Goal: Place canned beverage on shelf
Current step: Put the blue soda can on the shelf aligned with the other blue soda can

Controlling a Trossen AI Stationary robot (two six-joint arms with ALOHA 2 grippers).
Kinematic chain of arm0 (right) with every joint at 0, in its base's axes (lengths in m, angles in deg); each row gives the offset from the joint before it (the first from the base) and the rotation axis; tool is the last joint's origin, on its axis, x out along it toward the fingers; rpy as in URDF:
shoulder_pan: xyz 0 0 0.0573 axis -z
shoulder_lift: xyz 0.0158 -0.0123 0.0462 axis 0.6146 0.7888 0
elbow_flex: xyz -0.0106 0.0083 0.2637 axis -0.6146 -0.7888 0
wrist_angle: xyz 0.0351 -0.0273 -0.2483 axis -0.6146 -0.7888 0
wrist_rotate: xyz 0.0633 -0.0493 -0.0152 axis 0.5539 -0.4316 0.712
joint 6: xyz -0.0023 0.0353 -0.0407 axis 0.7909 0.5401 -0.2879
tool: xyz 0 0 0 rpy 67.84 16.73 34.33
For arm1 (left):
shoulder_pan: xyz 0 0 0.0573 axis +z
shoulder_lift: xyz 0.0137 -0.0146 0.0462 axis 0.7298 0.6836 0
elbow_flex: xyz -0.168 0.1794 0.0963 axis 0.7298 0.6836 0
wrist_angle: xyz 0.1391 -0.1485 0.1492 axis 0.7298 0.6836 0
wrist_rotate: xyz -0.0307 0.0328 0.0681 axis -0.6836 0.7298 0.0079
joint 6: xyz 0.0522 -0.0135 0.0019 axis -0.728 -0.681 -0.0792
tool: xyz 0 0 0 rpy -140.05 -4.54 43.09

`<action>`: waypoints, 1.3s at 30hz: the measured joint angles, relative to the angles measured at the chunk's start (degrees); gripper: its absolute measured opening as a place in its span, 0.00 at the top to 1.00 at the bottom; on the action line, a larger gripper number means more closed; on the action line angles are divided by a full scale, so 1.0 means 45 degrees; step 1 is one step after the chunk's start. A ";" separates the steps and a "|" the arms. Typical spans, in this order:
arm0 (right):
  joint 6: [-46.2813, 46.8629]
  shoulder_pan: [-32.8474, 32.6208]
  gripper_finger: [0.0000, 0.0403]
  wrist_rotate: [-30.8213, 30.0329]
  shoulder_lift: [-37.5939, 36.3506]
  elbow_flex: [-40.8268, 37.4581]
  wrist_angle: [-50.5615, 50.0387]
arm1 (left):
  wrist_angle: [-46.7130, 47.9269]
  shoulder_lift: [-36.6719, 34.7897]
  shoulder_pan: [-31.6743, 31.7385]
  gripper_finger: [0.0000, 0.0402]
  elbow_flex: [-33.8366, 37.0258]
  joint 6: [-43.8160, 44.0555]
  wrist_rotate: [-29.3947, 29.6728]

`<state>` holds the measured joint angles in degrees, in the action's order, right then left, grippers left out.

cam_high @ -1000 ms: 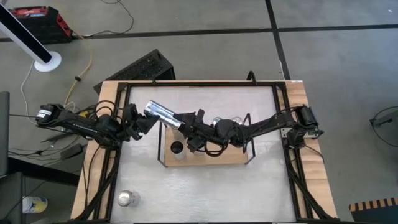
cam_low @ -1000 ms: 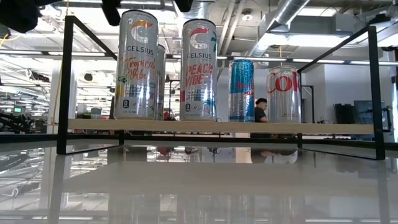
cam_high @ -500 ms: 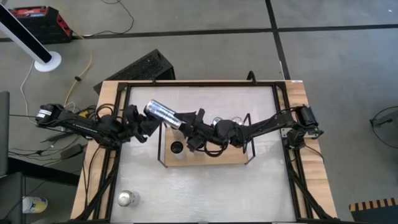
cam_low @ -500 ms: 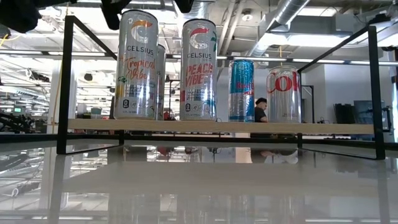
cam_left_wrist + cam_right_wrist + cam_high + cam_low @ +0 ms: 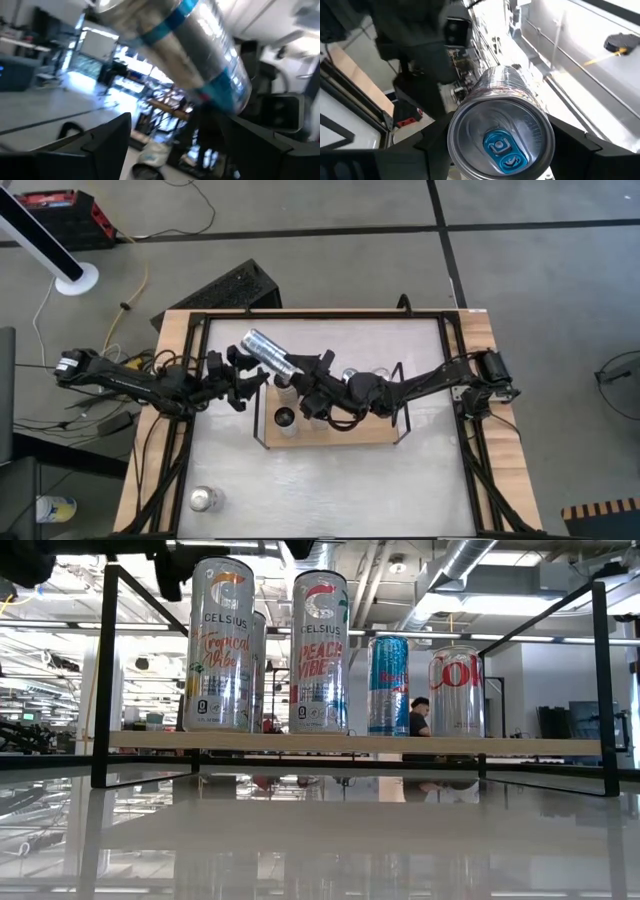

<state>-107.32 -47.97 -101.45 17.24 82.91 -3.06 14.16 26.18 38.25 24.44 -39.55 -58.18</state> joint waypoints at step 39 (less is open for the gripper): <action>1.9332 -0.0985 0.30 0.4841 -0.8845 0.0015 -2.0526 | 0.6651 -0.5166 0.0000 0.28 0.0005 -0.0002 0.2340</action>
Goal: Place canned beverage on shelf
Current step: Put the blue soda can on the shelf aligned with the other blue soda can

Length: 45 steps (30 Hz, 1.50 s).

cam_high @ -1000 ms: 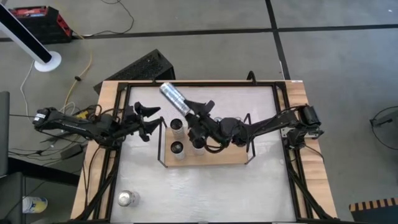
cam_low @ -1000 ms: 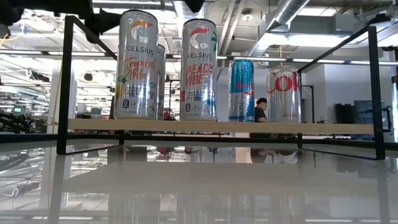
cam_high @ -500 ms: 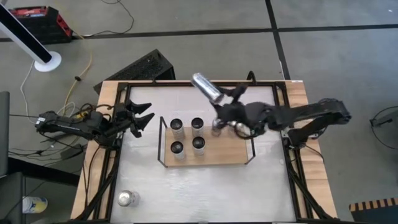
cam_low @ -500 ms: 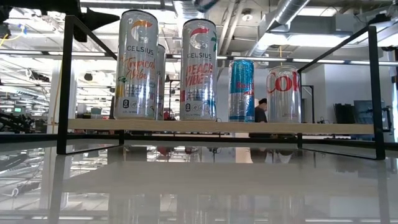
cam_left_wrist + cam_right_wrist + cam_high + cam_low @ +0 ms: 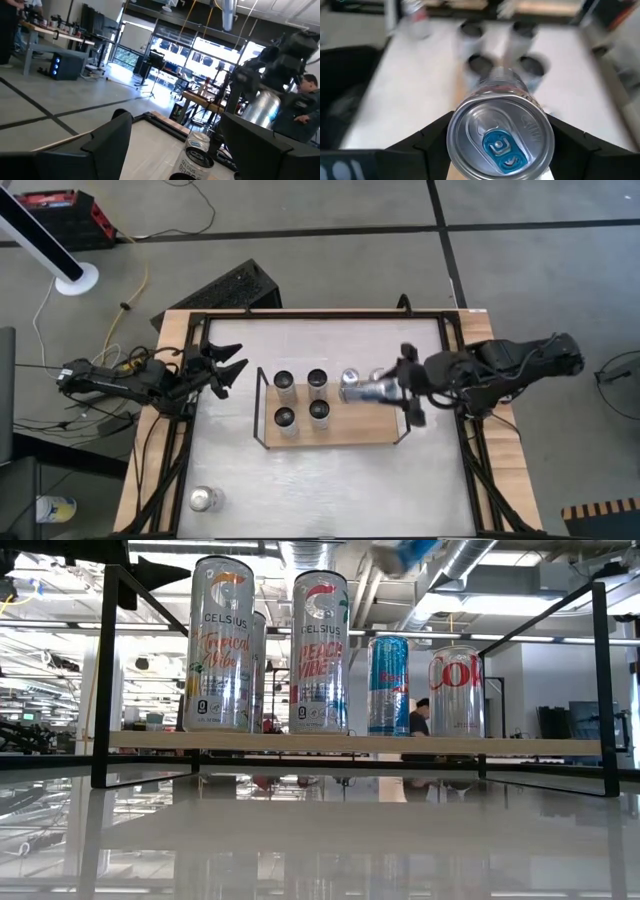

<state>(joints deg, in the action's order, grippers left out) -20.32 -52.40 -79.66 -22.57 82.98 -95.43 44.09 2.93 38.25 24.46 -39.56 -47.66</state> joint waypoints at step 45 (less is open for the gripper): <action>-0.0270 0.1837 0.30 0.3816 0.9509 0.6099 -0.6580 | 0.0974 0.0005 -0.0001 0.28 0.0000 0.0379 0.0023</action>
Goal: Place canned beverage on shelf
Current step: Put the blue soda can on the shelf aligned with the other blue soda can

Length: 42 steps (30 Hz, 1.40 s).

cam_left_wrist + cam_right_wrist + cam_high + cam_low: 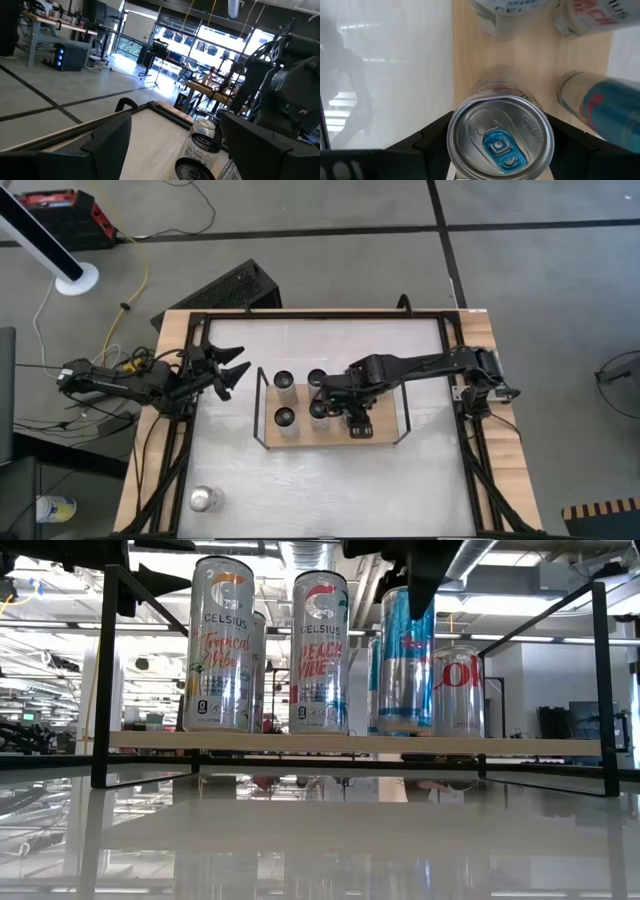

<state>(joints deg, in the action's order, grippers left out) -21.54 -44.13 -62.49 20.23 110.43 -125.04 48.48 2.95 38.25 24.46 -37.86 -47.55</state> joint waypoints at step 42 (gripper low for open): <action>0.0061 -0.0026 0.30 0.0375 -0.0096 -0.0834 0.0665 | 0.0347 -0.0005 -0.0002 0.28 0.0000 0.0102 -0.0305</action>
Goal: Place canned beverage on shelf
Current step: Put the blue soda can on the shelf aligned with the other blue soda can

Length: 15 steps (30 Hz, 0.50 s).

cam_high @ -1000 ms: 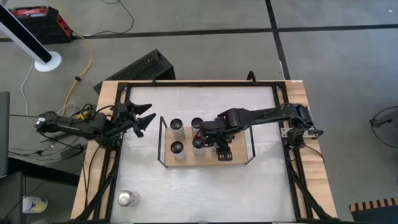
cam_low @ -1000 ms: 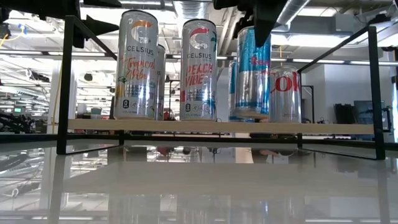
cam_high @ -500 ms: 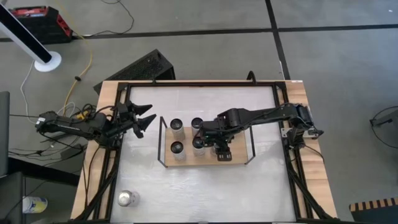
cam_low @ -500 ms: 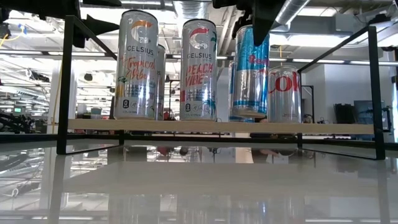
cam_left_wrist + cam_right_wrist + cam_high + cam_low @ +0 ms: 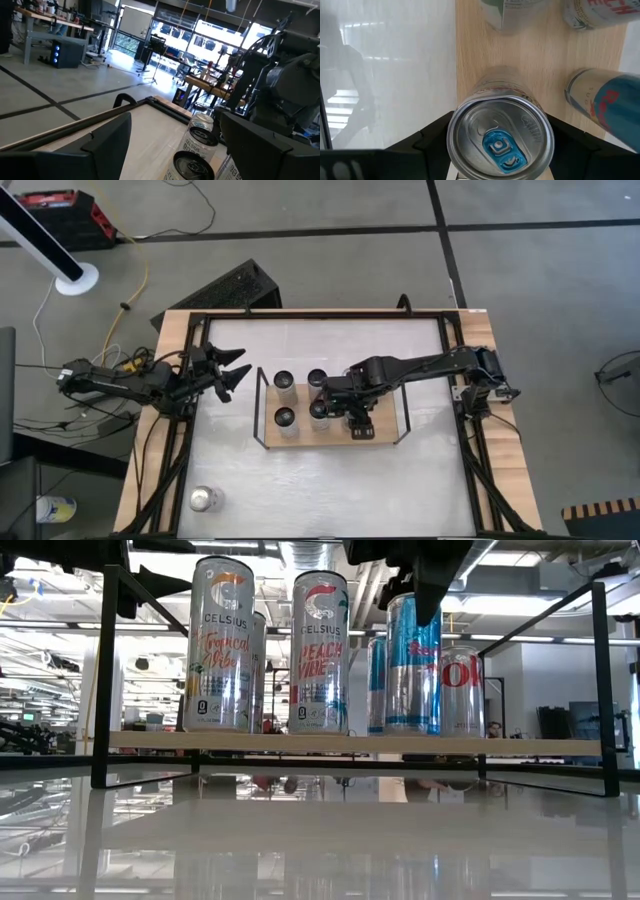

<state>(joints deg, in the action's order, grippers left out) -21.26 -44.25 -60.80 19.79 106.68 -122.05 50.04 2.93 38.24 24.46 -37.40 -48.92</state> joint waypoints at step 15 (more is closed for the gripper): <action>-0.0171 0.0024 0.27 0.0015 0.0024 -0.0035 0.0392 | -0.0009 0.0003 -0.0002 0.28 0.0000 0.0000 0.0015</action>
<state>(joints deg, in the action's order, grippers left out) -22.03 -44.14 -60.74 19.90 106.52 -120.28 50.00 2.94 38.23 24.46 -37.40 -48.86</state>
